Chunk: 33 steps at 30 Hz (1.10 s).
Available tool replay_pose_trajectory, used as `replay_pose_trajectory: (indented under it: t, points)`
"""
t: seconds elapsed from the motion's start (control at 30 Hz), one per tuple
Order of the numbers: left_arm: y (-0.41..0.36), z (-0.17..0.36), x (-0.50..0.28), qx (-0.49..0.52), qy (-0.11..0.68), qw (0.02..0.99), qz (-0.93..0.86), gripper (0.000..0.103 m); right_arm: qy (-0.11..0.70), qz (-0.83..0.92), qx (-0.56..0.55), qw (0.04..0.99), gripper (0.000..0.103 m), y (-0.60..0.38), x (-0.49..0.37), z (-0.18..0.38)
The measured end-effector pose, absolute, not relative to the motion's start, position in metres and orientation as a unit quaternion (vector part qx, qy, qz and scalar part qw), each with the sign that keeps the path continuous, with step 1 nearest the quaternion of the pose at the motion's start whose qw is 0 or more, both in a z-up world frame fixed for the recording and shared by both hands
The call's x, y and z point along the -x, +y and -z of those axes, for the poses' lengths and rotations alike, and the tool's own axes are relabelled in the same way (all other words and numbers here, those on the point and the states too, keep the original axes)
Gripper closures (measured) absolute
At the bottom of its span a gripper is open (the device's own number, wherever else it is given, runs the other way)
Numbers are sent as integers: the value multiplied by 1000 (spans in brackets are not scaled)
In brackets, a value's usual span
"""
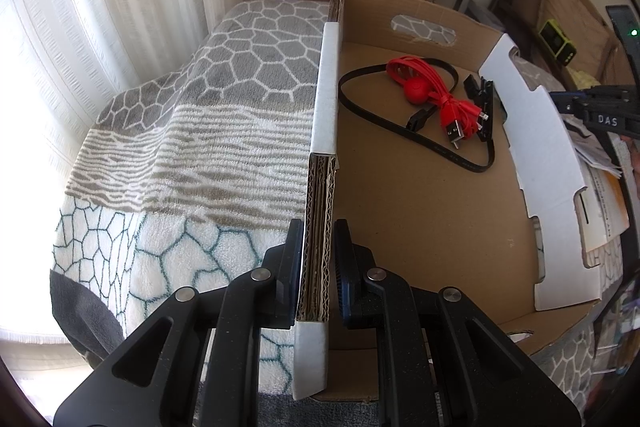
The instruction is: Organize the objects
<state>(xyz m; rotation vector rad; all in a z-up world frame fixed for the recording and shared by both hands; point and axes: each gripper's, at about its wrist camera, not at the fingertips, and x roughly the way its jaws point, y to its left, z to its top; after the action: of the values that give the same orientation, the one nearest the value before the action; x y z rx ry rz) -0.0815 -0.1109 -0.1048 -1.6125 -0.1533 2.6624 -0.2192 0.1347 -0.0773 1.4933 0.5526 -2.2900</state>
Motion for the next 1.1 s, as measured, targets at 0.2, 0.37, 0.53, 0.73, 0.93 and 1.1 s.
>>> replay_pose_trajectory:
  t: [0.2, 0.37, 0.53, 0.73, 0.93, 1.1]
  points:
    - [-110, 105, 81, 518, -49, 13, -854, 90, 203, 792, -547, 181, 69, 138, 223, 97]
    - [-110, 105, 81, 517, -51, 13, -854, 90, 236, 783, -545, 185, 61, 134, 223, 105]
    - [-110, 105, 81, 518, -51, 13, -854, 90, 247, 780, -542, 190, 58, 133, 224, 108]
    - [-111, 105, 82, 518, -51, 14, -854, 90, 215, 784, -549, 196, 84, 136, 225, 102]
    - [-111, 105, 82, 518, -52, 14, -854, 90, 110, 808, -545, 196, 90, 160, 233, 79]
    - [-111, 105, 82, 518, -52, 14, -854, 90, 48, 817, -535, 211, 97, 174, 237, 60]
